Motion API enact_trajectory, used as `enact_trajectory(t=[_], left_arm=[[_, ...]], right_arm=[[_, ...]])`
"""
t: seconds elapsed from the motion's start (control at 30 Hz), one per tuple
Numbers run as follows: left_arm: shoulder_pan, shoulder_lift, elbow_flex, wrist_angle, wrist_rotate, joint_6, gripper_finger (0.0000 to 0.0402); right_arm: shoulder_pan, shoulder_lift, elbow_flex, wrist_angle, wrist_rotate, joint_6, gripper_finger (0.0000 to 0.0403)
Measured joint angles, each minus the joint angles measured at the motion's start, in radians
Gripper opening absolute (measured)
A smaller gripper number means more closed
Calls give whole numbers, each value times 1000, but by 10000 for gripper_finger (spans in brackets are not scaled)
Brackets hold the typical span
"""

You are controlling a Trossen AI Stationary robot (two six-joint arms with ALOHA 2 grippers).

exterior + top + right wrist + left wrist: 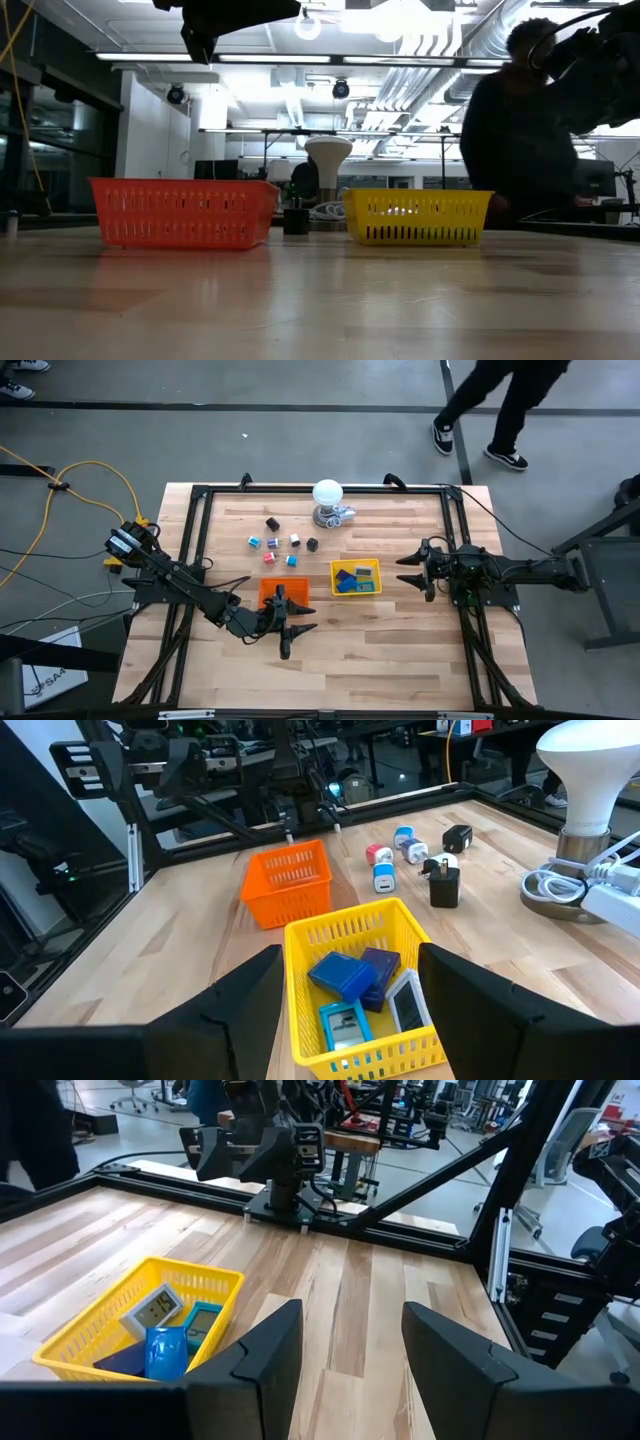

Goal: Pick & Place Office items
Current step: Put the right black charger adapter into the orange bin

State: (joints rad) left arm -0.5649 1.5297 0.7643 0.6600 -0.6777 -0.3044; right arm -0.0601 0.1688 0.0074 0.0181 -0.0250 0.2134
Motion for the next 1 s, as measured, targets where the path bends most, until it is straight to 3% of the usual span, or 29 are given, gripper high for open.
enact_trajectory(t=[0.23, 0.53, 0.67, 0.8, 1.0], left_arm=[[17, 0, 0, 9, 0, 14, 165], [146, -13, 0, -5, 26, 13, 165], [247, -87, 73, -316, 110, -51, 165], [378, -109, 193, -657, 256, -76, 165], [543, -111, 246, -772, 512, 124, 165]], right_arm=[[0, 0, -1, 0, 0, 0, 220], [0, 0, -1, 0, 0, 0, 220], [0, 0, -2, 0, 0, 0, 220], [0, 0, -2, 2, 0, 0, 220], [0, 0, -2, 4, -1, 0, 220]])
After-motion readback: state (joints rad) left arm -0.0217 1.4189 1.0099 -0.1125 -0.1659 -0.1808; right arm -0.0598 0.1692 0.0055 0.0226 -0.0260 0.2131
